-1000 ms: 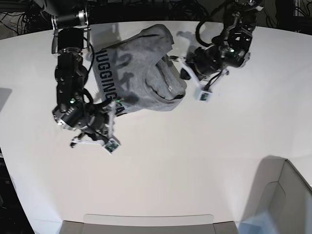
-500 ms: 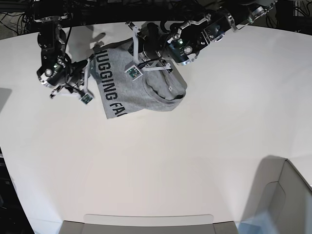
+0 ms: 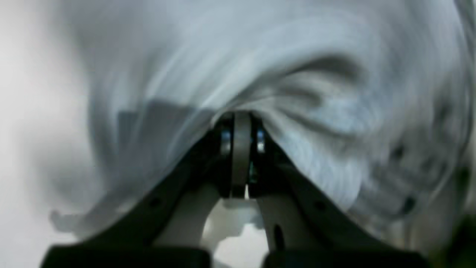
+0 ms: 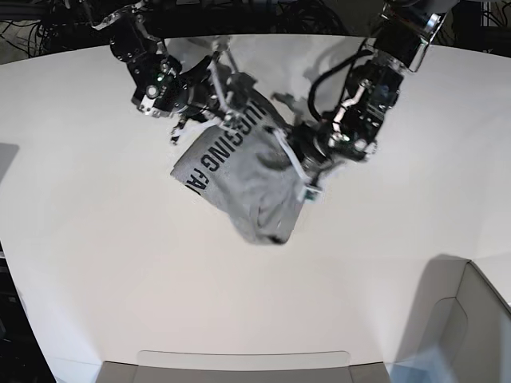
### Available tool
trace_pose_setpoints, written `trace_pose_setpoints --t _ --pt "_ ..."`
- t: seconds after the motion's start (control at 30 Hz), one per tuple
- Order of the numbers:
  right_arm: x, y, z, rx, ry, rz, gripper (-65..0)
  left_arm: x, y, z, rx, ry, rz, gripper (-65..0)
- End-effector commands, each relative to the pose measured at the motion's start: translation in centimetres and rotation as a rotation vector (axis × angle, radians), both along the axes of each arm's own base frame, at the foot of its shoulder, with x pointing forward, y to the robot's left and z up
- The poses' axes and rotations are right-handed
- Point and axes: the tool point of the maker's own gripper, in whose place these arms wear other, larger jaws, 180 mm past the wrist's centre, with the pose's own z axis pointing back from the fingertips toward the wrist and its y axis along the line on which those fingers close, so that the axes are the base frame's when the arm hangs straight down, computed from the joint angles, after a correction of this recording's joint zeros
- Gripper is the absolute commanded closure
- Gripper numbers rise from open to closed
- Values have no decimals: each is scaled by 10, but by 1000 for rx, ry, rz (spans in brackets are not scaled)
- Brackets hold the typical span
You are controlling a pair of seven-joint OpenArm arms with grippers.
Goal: Fold the T-shirt properly
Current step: 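Grasp the bundle with the left gripper and release the right gripper, then drag the folded shirt bundle away with the left gripper and release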
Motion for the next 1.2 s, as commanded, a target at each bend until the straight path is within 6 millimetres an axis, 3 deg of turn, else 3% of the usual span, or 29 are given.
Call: trace_pose_setpoints --t 0.0,0.13,0.23,0.33,0.43,0.53,0.63,0.77,0.9,1.1,1.17 --pt "-7 15 8 46 -10 46 0 16 1 17 -48 -47 30 0" --pt "-15 24 14 57 -21 92 0 48 10 44 -100 -146 110 0" --pt "-7 5 19 34 -51 56 0 53 7 56 -115 -185 106 0" --pt "20 -36 28 10 -101 -101 0 47 -9 67 -160 -210 91 0" --pt "53 -96 41 -24 -163 -324 0 45 -35 76 -224 -225 73 0" --pt "68 -139 53 -50 -212 -464 0 40 -65 78 -263 -229 27 0" --pt "69 -158 56 -78 -224 -496 0 35 -86 66 -258 -222 -23 0" --pt "59 -161 50 -92 -201 -496 0 53 -83 44 -245 -222 30 0" --pt "53 -158 45 -89 -182 -493 0 67 -54 11 -245 -192 186 0" --pt "50 -151 42 -68 -168 -499 0 46 -36 -43 -176 -66 227 0" --pt "51 -152 43 -70 -171 -501 0 30 -13 -65 -120 -17 239 0"
